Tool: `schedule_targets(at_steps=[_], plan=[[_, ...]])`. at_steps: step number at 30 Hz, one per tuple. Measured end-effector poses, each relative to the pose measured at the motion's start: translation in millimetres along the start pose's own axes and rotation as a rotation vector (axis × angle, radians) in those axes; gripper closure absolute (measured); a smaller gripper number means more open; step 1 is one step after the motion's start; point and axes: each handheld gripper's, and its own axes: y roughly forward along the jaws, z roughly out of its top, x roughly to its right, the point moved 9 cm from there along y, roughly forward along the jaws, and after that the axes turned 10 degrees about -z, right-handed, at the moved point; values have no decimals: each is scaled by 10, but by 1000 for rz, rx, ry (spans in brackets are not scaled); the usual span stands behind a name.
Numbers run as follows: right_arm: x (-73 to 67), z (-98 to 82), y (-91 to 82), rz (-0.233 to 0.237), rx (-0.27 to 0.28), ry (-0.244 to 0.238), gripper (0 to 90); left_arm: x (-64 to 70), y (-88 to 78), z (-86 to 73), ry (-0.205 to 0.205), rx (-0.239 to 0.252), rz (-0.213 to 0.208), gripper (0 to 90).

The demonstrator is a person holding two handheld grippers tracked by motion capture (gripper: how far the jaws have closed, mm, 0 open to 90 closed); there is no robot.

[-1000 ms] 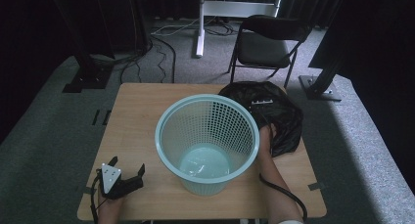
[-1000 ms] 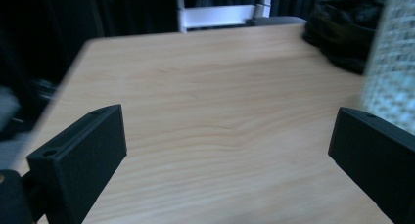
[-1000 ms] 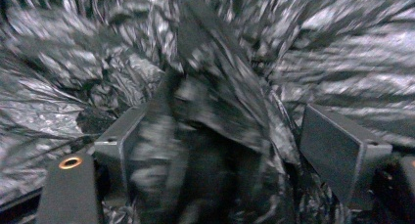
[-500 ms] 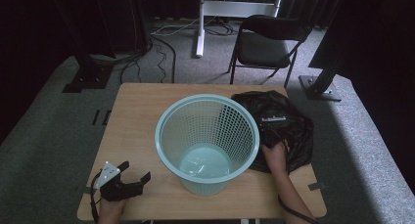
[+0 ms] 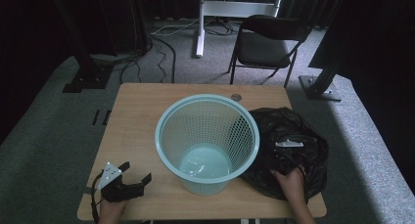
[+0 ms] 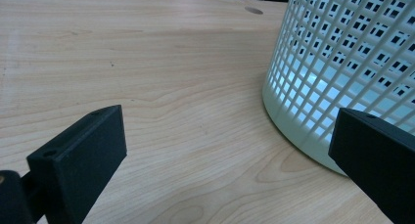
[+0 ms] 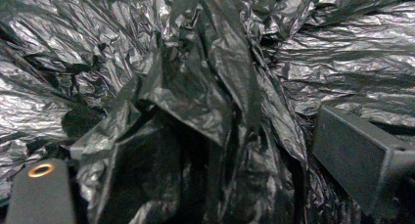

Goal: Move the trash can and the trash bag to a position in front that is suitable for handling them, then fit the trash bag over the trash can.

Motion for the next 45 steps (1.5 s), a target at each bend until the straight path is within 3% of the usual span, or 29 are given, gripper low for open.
schedule_targets(at_steps=[3, 5, 9, 10, 12, 14, 18, 25, 27, 39, 45], plan=[[1, -104, -82, 7, 19, -5, 141, 9, 10, -15, 7, -8, 2, 7], [-13, -150, -123, 11, 66, -1, 196, 19, 15, -18, 7, -8, -4, 7], [-103, -187, -192, 43, 172, -20, 480, 33, 25, -15, 6, 6, -5, 7], [-103, -187, -192, 43, 172, -20, 480, 25, 24, -12, 7, 14, 3, 7], [-149, -163, -196, 62, 184, -28, 647, 13, 25, -10, 2, 21, 2, 7], [-155, -152, -189, 65, 186, -31, 671, 0, 19, -8, 3, 28, 14, 7], [-171, -110, -162, 79, 188, -26, 808, -5, 19, -23, -2, 26, 6, 7], [-133, -89, -171, 98, 181, 9, 827, -4, 32, -31, -1, 21, 2, 7], [-108, -55, -244, 113, 193, 12, 830, -5, 32, -29, 1, 25, 2, 7], [143, 328, -812, 95, 375, 93, 843, -18, 32, -28, 1, 26, 8, 7], [331, 562, -1250, 82, 501, 112, 843, -20, 37, -32, -1, 22, 7, 7]])
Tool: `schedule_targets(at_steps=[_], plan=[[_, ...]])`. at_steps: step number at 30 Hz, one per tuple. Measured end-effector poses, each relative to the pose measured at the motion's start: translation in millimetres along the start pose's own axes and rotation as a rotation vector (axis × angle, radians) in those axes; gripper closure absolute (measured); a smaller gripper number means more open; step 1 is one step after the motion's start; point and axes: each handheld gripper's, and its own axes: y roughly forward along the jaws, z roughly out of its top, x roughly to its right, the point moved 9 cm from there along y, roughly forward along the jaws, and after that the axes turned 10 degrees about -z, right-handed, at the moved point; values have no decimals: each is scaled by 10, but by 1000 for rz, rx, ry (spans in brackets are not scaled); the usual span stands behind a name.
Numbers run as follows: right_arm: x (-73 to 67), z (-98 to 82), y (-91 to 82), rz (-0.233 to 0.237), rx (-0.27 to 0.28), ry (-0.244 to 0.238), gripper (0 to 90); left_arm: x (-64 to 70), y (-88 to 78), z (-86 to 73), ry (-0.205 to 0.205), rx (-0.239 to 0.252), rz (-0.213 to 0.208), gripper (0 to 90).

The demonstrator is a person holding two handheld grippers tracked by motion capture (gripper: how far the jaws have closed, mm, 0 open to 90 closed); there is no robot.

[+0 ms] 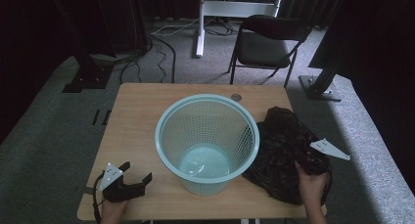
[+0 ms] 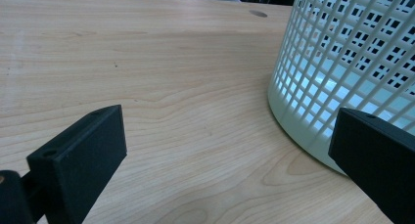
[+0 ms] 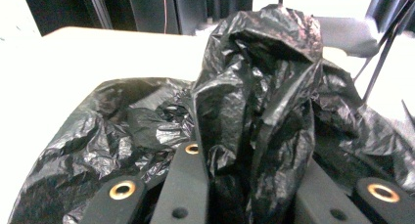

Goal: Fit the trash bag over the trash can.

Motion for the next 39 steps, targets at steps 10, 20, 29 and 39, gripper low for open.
schedule_targets(at_steps=[10, 20, 29, 39], plan=[[99, 545, -433, 10, 157, 3, 844, 8, 13, -12, 1, -8, -6, 7], [88, 1422, -1203, 67, 406, -24, 843, 0, 31, -17, -7, -8, -2, 7], [-417, 2175, -1728, 247, 575, -112, 843, -4, 39, -20, -6, -9, 2, 7], [-1067, 2573, -1907, 407, 665, -190, 843, -30, 16, -16, -9, -6, 6, 7]])
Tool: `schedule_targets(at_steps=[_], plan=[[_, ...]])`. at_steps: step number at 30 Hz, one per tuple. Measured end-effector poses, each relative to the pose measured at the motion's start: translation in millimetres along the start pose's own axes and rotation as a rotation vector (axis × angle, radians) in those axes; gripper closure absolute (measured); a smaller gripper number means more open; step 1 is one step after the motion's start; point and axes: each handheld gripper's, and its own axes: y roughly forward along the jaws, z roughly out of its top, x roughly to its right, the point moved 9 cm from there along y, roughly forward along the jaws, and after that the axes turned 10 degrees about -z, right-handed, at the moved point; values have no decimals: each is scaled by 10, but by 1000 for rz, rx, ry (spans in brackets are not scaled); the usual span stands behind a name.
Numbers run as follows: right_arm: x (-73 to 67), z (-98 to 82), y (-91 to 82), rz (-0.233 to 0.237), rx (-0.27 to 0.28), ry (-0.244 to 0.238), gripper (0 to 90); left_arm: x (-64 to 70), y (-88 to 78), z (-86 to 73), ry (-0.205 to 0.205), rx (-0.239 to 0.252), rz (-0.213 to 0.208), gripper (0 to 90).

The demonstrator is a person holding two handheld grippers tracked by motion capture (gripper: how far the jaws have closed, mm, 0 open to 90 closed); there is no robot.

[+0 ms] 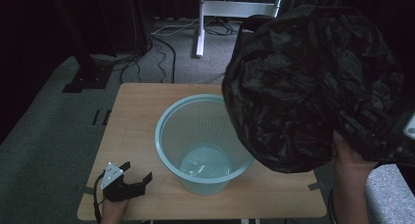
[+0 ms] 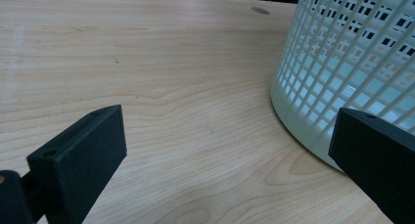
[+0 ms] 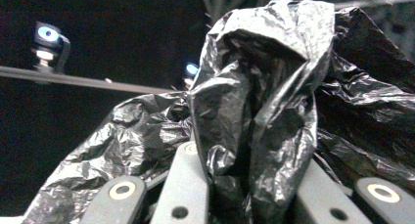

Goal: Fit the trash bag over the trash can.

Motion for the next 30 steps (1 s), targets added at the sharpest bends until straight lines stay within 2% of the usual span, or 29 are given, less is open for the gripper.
schedule_targets(at_steps=[1, 4, 7, 8, 10, 13, 15, 16, 19, 21, 23, 25, 27, 30], plan=[[-66, 57, 48, 9, 10, -16, 843, -6, -4, -1, -1, 0, 3, 7], [-199, 209, 148, 68, 31, -1, 842, -10, -13, -2, 0, 0, 0, 7], [-349, 337, 240, 134, 40, 35, 843, -11, -21, 0, 2, 0, -1, 7], [-399, 357, 261, 168, 41, 54, 842, -11, -23, 0, 1, 0, -2, 7], [-480, 373, 303, 210, 44, 83, 842, -13, -28, 4, 0, 1, -3, 7], [-572, 343, 372, 237, 38, 94, 842, -12, -40, 14, -1, 9, -2, 7], [-643, 276, 448, 275, 17, 131, 842, -11, -44, 19, -3, 13, -5, 7], [-643, 276, 448, 275, 17, 131, 842, -14, -48, 21, -2, 14, -3, 7], [-735, 136, 571, 350, -38, 216, 842, -24, -55, 26, -9, 21, -1, 7], [-749, 103, 595, 358, -46, 220, 841, -24, -58, 25, -8, 21, -4, 7], [-781, -29, 672, 374, -86, 247, 840, -27, -59, 25, -5, 19, -3, 7], [-800, -187, 750, 391, -140, 286, 839, -27, -59, 24, -5, 19, -1, 7], [-830, -468, 851, 411, -214, 342, 837, -23, -61, 27, -5, 21, -4, 7], [-865, -725, 917, 416, -275, 373, 835, -21, -66, 25, 0, 16, -8, 7]])
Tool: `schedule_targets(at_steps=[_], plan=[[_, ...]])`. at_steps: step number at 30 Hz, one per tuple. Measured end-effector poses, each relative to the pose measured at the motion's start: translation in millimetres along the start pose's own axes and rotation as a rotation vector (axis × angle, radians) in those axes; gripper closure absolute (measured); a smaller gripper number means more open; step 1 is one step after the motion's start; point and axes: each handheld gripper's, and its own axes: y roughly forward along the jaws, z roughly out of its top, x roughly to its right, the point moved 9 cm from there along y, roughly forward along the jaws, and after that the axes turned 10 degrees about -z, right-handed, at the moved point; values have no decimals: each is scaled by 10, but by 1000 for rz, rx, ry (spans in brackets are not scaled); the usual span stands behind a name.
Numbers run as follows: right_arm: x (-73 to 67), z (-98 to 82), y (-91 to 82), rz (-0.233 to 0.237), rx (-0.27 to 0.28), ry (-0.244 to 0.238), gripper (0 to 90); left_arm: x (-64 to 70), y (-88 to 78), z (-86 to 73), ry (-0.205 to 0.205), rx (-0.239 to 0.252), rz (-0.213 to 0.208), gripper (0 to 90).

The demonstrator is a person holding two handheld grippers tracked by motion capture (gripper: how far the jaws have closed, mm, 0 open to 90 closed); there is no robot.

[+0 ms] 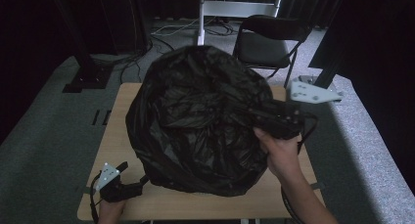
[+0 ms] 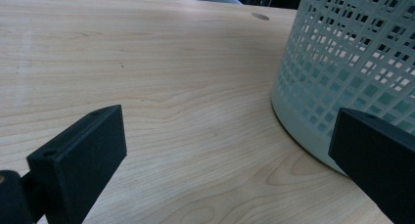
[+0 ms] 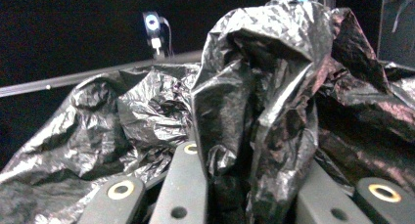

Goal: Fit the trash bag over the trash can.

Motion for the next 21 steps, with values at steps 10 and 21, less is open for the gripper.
schedule_targets(at_steps=[10, 21], plan=[[298, -667, 106, -114, -158, 38, 334, 10, -21, 19, -10, 5, -11, 7], [870, -452, -378, -361, -131, 17, 217, 232, -169, 340, -91, 110, -175, 7]])
